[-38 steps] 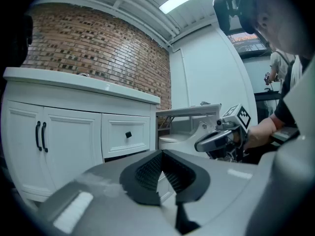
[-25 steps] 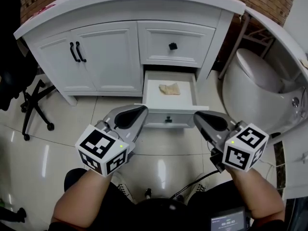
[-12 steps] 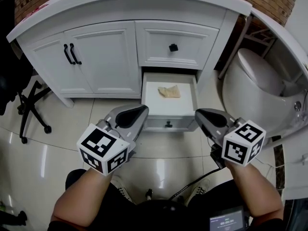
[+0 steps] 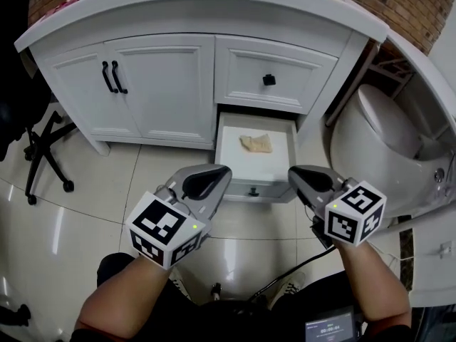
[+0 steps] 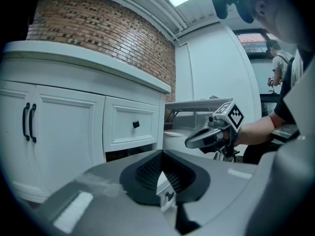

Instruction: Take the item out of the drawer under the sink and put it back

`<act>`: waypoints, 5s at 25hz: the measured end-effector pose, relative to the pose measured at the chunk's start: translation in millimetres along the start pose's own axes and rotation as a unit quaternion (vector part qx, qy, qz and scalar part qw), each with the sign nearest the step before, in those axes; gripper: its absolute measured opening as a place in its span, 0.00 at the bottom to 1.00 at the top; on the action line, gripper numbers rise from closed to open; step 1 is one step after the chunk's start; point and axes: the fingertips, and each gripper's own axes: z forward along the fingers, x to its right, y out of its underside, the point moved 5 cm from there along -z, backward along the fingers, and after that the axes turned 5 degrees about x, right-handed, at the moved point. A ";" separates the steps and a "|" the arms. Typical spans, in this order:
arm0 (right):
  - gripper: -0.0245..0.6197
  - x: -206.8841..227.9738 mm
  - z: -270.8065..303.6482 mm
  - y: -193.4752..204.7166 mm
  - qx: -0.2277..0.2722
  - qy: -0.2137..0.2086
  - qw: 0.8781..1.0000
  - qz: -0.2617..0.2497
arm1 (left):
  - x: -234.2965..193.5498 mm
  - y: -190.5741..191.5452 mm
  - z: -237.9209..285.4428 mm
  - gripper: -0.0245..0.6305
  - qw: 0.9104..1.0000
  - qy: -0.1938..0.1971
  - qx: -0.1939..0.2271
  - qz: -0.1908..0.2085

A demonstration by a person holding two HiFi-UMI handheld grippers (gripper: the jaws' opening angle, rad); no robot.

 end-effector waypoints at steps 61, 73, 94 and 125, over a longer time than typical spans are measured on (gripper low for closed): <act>0.06 97.4 169.2 25.7 -0.250 -0.021 0.948 -0.194 | -6.4 -0.3 -0.9 0.04 1.000 0.001 0.003 -0.024; 0.06 19.8 45.5 -43.0 -0.054 -0.007 0.992 -0.117 | -2.8 -7.8 -15.6 0.04 1.000 -0.004 0.020 -0.011; 0.06 -28.6 -54.2 -23.3 0.049 0.012 0.999 -0.018 | 3.5 -8.2 -9.8 0.04 1.000 -0.003 0.018 0.009; 0.06 -20.3 -41.1 -20.6 0.050 0.015 0.999 0.000 | 0.3 -5.5 -15.0 0.04 1.000 -0.007 0.008 0.012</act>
